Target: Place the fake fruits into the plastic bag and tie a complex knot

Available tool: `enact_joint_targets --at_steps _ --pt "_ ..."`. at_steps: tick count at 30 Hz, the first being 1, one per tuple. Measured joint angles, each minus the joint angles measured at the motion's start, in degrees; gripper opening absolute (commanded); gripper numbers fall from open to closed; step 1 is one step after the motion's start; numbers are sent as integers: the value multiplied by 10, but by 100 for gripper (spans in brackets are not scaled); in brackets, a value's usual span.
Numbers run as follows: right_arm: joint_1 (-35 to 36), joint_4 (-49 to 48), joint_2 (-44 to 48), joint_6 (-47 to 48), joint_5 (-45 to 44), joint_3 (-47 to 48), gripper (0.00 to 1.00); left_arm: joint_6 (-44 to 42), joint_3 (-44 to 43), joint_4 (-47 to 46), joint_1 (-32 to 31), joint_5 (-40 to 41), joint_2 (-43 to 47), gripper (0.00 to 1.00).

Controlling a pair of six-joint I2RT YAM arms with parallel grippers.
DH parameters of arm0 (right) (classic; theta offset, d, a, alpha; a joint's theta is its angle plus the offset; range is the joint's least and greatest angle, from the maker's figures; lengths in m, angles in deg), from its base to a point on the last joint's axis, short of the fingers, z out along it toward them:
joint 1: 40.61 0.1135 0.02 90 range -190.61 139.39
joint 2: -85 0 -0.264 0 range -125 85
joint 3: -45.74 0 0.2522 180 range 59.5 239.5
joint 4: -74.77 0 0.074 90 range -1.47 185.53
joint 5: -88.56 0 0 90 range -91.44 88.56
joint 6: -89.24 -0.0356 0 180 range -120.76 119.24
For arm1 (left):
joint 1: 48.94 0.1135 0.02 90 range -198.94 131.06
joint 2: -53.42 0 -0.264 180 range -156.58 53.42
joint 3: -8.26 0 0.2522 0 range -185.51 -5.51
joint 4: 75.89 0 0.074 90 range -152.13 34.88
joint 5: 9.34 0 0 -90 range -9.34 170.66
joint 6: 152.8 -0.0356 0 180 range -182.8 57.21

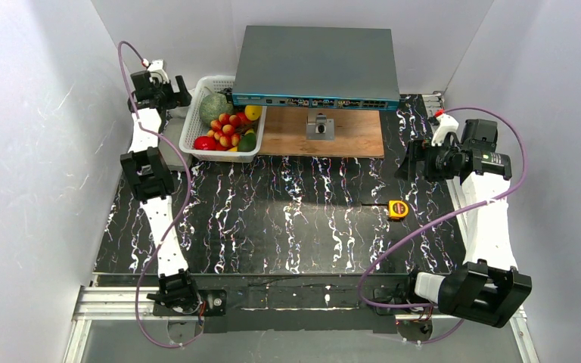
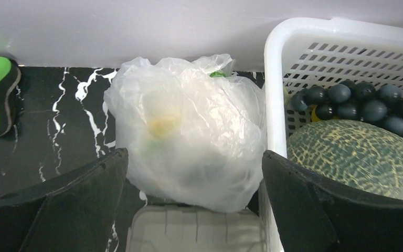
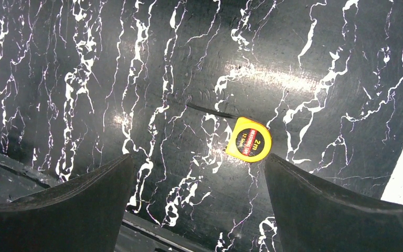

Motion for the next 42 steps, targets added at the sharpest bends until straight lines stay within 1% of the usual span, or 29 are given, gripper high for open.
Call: enact_joint_targets --at_steps 2,4,8,11,12,13,14,20,22,23,26,30,33,36,39,42 --pt "0 0 -4 0 -2 6 100 2 -12 -12 -3 11 -18 90" --pt "0 0 -6 0 -3 9 100 4 -14 -22 -3 21 -27 80" --pt "0 5 -13 0 -3 14 100 6 -14 -26 -4 28 -33 46" --pt "0 7 -22 1 -3 17 100 5 -14 -27 -6 28 -33 25" --pt "0 8 -24 1 -3 17 100 5 -14 -28 -6 28 -33 12" --pt "0 10 -26 1 -3 19 100 3 -14 -30 -6 29 -33 2" --pt "0 12 -27 1 -2 20 100 2 -14 -30 -6 31 -33 0" --pt "0 20 -19 4 21 38 100 7 -13 -24 8 53 -8 0" --pt "0 20 -3 5 26 38 100 9 5 -21 19 52 27 0" --pt "0 19 12 6 29 38 100 10 29 -21 26 51 57 0" --pt "0 10 73 13 42 37 100 17 126 -17 43 38 179 0" --pt "0 12 162 34 70 37 100 39 252 -10 55 -5 381 0" --pt "0 40 205 51 96 37 100 57 348 -7 49 -57 534 0" --pt "0 78 235 68 122 33 100 81 464 5 41 -130 688 0" --pt "0 113 269 82 151 8 100 109 564 29 34 -209 805 0" --pt "1 140 301 92 181 -24 100 144 686 68 0 -270 911 0"
